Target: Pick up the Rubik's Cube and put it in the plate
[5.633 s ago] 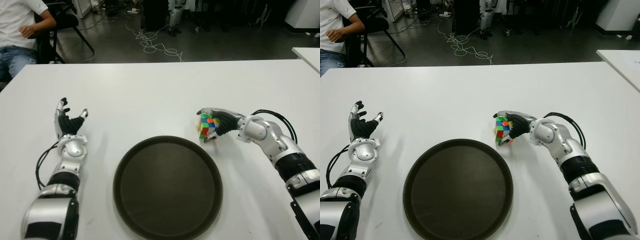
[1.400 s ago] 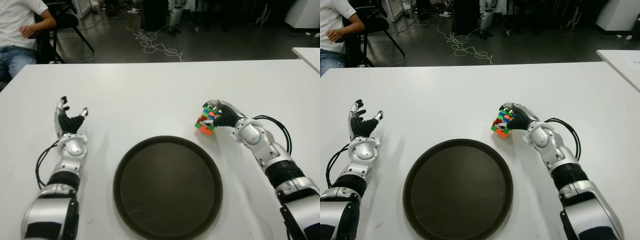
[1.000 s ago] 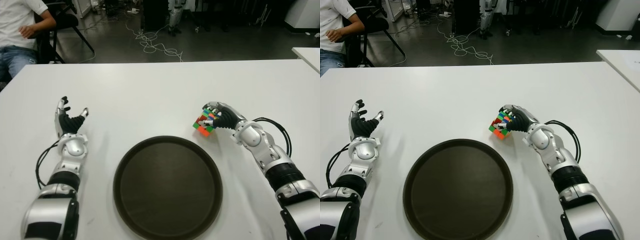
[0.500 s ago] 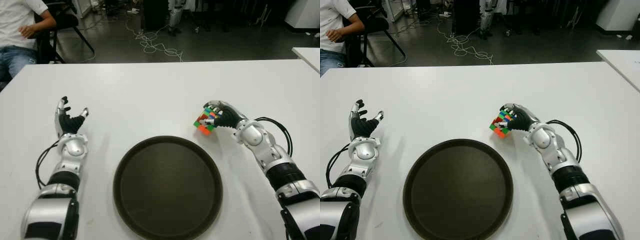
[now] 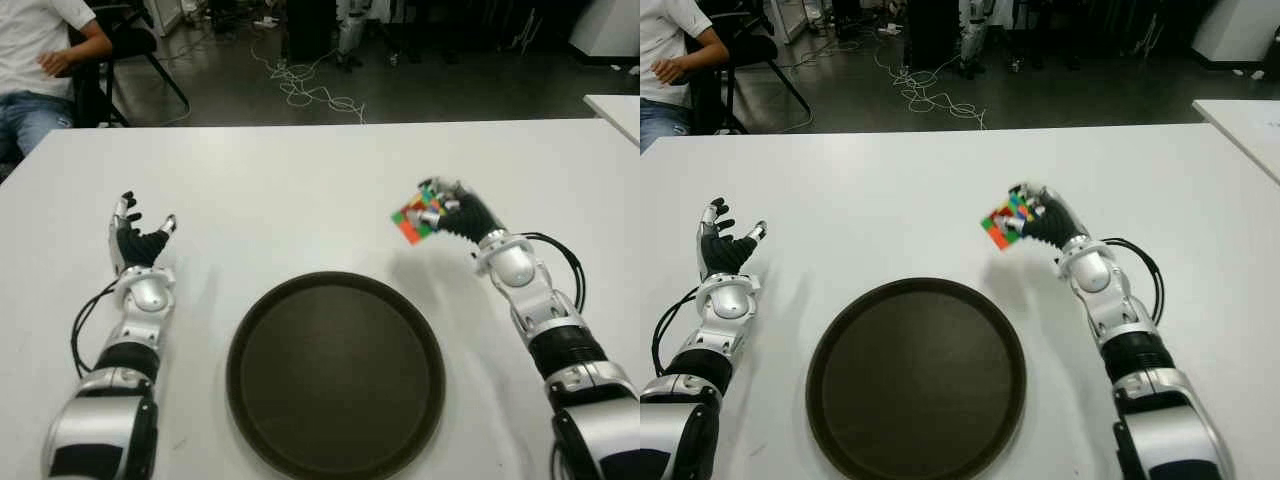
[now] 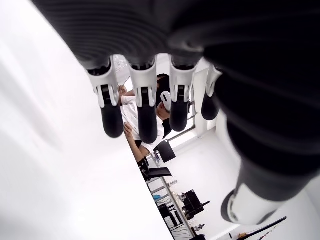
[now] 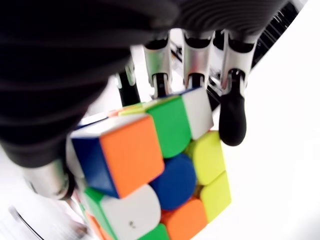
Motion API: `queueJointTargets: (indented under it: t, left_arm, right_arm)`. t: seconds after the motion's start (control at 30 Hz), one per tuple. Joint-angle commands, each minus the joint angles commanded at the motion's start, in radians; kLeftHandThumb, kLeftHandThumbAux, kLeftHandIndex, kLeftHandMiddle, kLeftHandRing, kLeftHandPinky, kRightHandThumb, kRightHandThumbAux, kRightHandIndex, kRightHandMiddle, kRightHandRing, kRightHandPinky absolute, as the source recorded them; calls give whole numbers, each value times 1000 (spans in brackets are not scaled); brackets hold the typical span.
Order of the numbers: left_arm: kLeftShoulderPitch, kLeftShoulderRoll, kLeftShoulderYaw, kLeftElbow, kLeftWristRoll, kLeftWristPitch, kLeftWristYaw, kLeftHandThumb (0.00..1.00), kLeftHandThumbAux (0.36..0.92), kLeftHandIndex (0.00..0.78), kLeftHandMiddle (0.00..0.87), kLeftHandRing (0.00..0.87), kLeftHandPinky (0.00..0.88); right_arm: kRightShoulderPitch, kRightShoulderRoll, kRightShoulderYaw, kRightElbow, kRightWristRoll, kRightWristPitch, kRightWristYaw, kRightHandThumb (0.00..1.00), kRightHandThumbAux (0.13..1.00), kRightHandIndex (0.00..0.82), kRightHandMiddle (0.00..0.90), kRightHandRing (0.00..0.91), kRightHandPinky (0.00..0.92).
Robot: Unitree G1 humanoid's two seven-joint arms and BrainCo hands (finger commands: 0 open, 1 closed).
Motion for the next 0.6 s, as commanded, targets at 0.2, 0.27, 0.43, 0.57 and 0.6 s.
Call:
queueJointTargets:
  t: [0.2, 0.27, 0.43, 0.57, 0.6]
  left_arm:
    - [0, 0, 1, 1, -1, 0, -3, 417, 742, 100, 159, 168, 190]
    - [0, -1, 3, 1, -4, 1, -5, 407, 740, 97, 156, 163, 177]
    - [0, -3, 9, 0, -12, -3, -9, 418, 745, 96, 155, 162, 193]
    - [1, -3, 9, -2, -11, -3, -10, 433, 750, 98, 158, 167, 205]
    - [1, -2, 7, -2, -9, -3, -10, 437, 751, 99, 159, 169, 210]
  right_arm:
    - [15, 25, -28, -42, 74, -1, 52, 687, 727, 435, 771, 789, 778]
    - [18, 27, -31, -53, 86, 8, 68, 687, 727, 436, 772, 791, 779]
    - [23, 31, -37, -77, 99, 22, 95, 688, 726, 437, 785, 798, 781]
    - [36, 40, -35, -122, 107, 52, 114, 690, 725, 437, 785, 798, 780]
    - [45, 47, -28, -150, 110, 68, 122, 690, 725, 437, 784, 797, 780]
